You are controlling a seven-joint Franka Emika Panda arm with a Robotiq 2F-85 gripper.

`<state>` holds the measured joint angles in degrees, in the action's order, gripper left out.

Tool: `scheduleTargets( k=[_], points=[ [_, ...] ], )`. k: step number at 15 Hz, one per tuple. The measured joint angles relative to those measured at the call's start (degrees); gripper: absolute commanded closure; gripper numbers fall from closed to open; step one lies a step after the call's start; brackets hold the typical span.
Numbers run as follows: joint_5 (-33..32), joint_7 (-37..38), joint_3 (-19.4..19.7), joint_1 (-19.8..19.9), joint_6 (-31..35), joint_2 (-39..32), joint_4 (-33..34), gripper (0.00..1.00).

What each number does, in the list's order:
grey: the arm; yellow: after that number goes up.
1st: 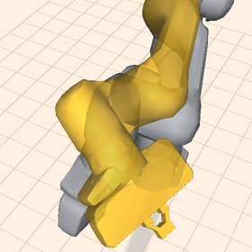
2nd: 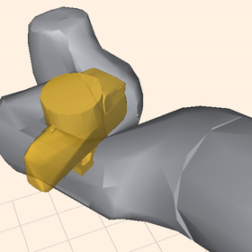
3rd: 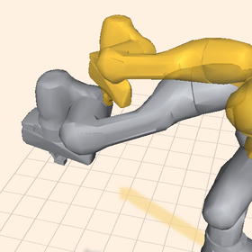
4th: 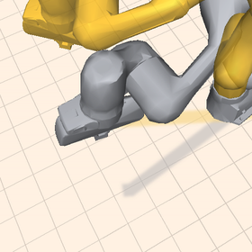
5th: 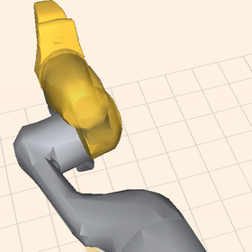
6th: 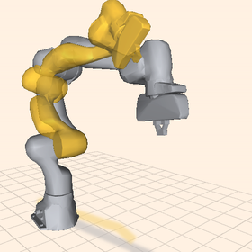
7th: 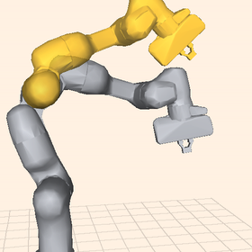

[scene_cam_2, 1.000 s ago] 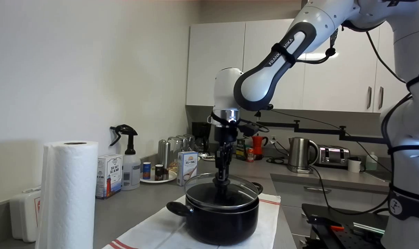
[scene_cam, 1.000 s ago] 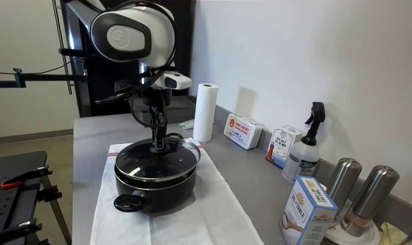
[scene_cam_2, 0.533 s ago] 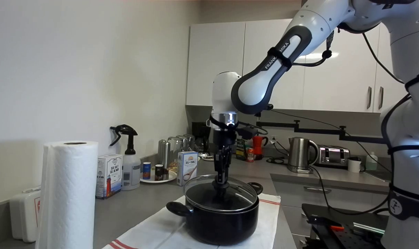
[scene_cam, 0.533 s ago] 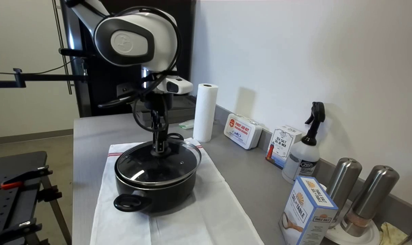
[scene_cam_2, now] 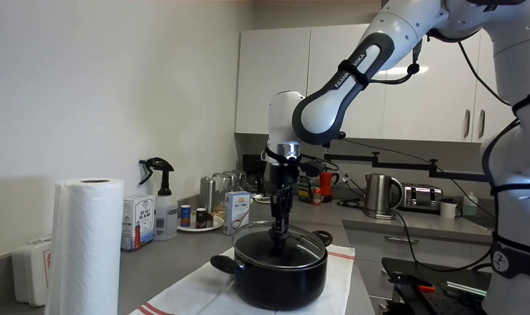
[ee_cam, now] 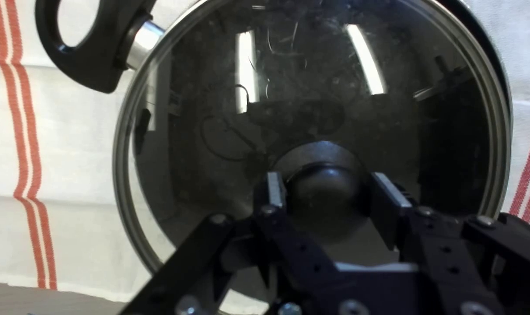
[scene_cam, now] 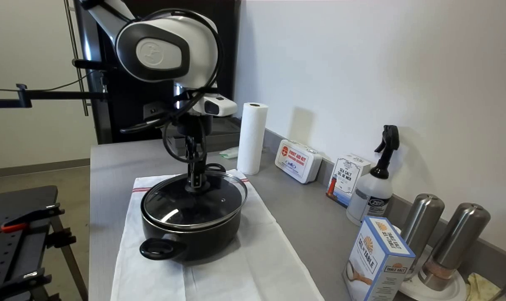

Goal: Put the lid on the pot

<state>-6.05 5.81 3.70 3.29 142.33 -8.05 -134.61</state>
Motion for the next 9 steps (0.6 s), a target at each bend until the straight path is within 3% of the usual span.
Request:
scheduleTargets(
  k=[9],
  points=[
    [0.04,0.00,-0.05,-0.28,0.01,0.42,-0.69,0.75]
  ],
)
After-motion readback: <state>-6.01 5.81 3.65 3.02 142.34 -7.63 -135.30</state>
